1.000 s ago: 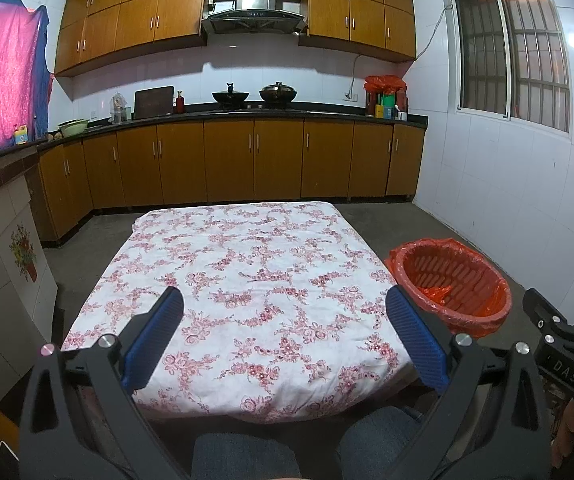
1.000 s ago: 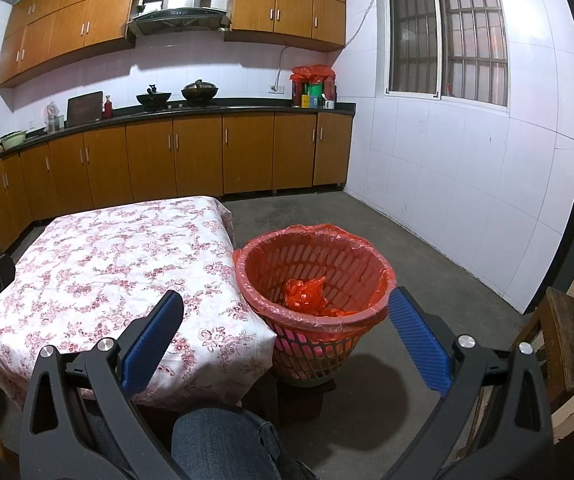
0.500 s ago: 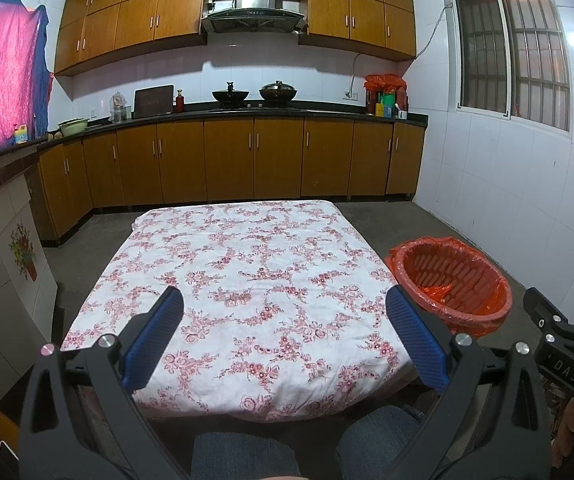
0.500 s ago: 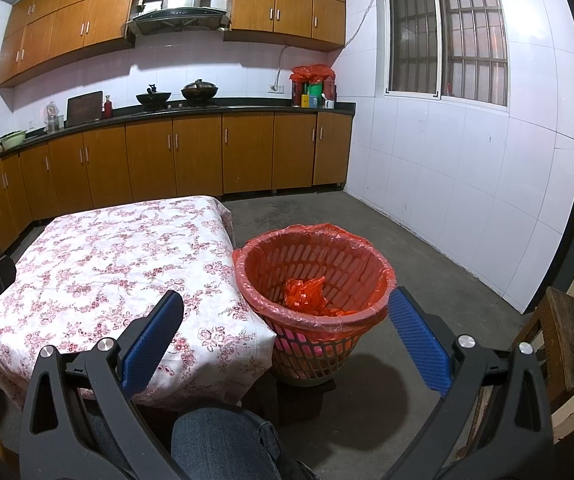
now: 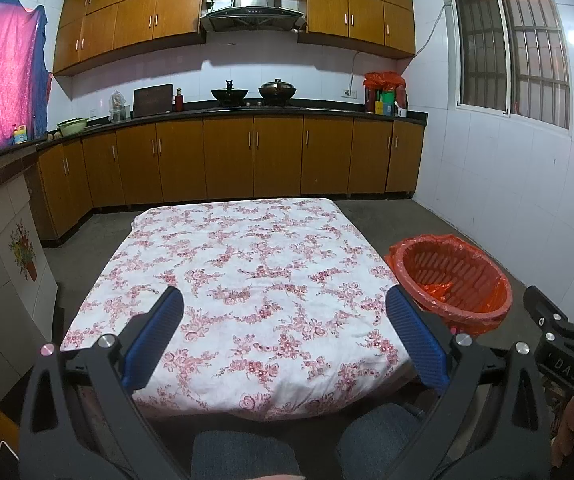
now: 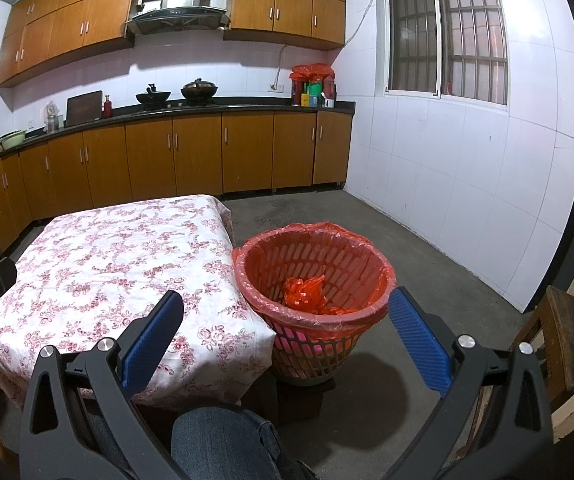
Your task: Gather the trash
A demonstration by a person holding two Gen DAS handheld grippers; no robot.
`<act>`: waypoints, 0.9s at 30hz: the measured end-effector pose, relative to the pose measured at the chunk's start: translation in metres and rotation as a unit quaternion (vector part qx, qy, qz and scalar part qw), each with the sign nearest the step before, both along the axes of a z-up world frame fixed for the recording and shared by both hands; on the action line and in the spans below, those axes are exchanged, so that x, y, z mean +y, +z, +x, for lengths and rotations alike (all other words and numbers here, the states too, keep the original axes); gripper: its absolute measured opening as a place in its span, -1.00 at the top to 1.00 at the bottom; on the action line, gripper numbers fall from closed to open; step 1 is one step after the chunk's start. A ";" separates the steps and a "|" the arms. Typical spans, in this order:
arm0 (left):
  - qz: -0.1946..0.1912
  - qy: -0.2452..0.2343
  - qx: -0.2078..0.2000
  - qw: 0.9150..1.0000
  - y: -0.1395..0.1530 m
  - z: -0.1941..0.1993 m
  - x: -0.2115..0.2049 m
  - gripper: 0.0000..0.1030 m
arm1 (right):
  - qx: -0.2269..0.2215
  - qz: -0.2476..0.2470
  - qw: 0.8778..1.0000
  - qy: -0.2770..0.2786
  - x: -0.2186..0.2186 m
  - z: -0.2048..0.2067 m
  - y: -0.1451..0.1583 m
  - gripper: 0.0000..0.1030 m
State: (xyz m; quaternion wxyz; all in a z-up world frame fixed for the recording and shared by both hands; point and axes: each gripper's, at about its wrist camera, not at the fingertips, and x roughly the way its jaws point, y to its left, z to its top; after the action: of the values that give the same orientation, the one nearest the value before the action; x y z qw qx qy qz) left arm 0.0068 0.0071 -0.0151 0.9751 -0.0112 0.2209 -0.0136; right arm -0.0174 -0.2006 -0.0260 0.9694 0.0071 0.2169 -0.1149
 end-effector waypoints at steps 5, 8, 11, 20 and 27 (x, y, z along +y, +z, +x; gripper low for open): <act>0.000 -0.001 0.001 1.000 -0.002 0.001 -0.001 -0.92 | 0.000 0.000 1.000 0.000 0.000 0.000 0.000 -0.97; 0.001 -0.001 0.002 1.000 -0.004 0.000 0.000 -0.92 | 0.000 0.000 1.000 0.000 -0.001 0.000 0.000 -0.97; 0.001 -0.002 0.002 1.000 -0.004 0.001 -0.001 -0.92 | 0.000 0.000 1.000 0.000 -0.001 0.000 0.001 -0.97; 0.001 -0.003 0.004 1.000 -0.005 0.001 -0.001 -0.92 | 0.000 0.001 1.000 0.000 -0.001 0.000 0.001 -0.97; 0.001 -0.004 0.005 1.000 -0.005 0.002 -0.002 -0.92 | 0.000 0.001 1.000 0.000 -0.002 -0.001 0.001 -0.97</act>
State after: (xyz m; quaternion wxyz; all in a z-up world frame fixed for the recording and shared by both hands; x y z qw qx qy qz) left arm 0.0090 0.0055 -0.0199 0.9740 -0.0099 0.2257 -0.0171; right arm -0.0181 -0.2024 -0.0247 0.9693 0.0078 0.2173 -0.1146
